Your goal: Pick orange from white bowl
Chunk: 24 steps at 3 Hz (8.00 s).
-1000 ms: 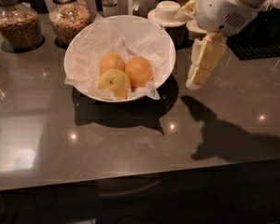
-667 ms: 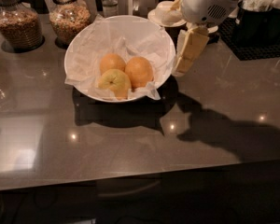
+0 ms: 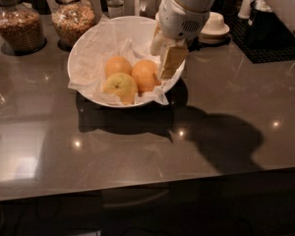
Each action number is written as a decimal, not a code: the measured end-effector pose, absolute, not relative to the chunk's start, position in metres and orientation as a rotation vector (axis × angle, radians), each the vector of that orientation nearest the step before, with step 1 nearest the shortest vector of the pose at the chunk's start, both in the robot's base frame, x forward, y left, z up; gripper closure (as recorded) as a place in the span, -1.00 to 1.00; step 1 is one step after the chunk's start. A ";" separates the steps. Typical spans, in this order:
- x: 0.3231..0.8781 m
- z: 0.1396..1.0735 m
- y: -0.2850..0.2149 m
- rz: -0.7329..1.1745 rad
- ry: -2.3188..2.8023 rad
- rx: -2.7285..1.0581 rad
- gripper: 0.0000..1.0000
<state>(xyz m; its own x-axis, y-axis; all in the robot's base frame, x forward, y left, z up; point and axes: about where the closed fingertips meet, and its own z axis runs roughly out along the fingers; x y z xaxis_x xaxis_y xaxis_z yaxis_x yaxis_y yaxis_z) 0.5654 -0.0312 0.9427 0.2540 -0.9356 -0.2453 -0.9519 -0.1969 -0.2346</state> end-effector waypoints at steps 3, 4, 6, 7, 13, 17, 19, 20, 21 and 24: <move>0.567 0.910 -0.011 0.007 1.735 -2.319 -0.36; 0.570 0.921 0.007 -0.072 1.692 -2.355 -0.26; 0.575 0.948 0.041 -0.201 1.603 -2.426 -0.26; 0.589 0.960 0.040 -0.263 1.604 -2.425 -0.34; 0.615 0.884 -0.016 -0.056 1.880 -2.367 -0.46; 0.620 0.878 -0.005 -0.101 1.883 -2.380 -0.44; 0.643 0.905 0.001 -0.178 1.830 -2.380 -0.44; 0.645 0.898 -0.005 -0.161 1.846 -2.378 -0.46; 0.643 0.883 -0.014 -0.125 1.886 -2.378 -0.46; 0.626 0.851 0.003 0.007 1.901 -2.431 -0.46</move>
Offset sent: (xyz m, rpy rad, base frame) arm 0.0020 0.0264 -0.0680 -0.2097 0.0440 0.0690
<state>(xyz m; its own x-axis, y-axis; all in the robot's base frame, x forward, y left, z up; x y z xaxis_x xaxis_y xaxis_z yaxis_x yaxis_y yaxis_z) 0.6262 0.0030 0.8507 0.2414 -0.9697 -0.0378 -0.9699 -0.2399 -0.0414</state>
